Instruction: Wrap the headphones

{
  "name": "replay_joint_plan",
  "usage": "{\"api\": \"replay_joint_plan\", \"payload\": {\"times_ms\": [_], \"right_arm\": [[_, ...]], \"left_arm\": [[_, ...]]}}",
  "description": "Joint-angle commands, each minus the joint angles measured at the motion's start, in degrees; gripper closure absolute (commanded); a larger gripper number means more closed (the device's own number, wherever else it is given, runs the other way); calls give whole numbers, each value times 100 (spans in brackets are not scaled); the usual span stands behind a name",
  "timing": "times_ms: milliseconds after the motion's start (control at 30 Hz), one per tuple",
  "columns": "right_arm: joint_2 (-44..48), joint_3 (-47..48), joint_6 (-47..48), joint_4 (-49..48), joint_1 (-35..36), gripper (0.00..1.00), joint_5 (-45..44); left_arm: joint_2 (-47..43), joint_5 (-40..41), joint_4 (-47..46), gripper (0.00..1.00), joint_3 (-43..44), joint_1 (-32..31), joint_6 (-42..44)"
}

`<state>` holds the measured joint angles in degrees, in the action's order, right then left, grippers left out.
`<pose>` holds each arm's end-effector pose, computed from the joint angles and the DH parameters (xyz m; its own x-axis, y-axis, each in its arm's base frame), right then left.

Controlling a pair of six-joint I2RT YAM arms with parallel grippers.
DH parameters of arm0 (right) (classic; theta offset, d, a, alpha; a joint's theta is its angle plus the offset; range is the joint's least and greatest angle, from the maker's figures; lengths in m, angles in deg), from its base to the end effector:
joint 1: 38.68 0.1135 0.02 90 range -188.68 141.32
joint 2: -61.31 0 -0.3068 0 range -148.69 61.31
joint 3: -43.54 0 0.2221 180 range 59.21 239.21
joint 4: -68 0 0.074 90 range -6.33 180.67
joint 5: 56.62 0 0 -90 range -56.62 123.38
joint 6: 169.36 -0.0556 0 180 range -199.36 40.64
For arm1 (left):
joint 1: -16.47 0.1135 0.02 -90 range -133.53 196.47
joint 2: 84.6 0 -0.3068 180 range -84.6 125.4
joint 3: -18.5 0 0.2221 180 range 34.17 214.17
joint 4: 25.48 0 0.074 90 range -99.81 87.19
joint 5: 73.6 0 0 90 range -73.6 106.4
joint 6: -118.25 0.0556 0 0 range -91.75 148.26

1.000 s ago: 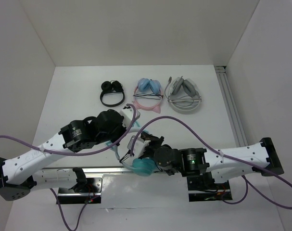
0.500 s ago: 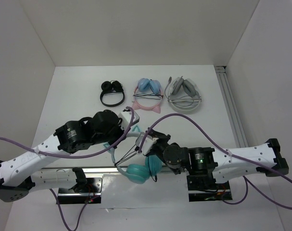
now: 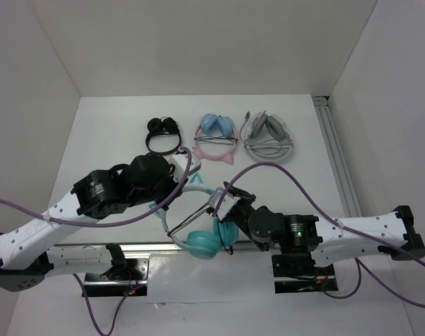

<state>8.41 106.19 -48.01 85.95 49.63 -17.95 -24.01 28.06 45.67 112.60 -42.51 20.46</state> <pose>0.0482 0.1601 0.3803 0.3095 -0.5332 -0.7873 -0.5161 0.6012 -0.6100 0.0901 -0.1281 0.4249 -0.4144 0.4315 -0.8013 0.7072 0.7069 0.0150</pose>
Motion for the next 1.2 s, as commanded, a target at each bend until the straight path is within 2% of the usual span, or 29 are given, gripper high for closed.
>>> {"api": "replay_joint_plan", "payload": {"times_ms": [0,233,433,567,800,1033,1100,1167], "right_arm": [[26,-110,20,-509,-402,66,-519],[-36,-110,-130,-510,-851,62,-307],[-149,-224,-77,-641,-1061,47,-308],[-150,-330,-94,-844,-1264,41,-167],[-264,-321,-147,-1010,-1694,39,-17],[-914,74,-823,-818,-2247,37,-17],[-1046,380,-1401,-581,-2432,37,-9],[-1046,548,-1894,-300,-2608,26,105]], "left_arm": [[-39,-269,402,100,409,-52,32],[-92,-147,525,100,524,-52,32],[-92,64,639,100,577,-52,-21],[31,310,692,100,699,-52,-126],[207,732,937,100,814,-52,-267],[259,891,824,100,551,-52,-390],[198,960,684,100,428,44,-556],[58,1031,482,100,218,298,-644]]}}
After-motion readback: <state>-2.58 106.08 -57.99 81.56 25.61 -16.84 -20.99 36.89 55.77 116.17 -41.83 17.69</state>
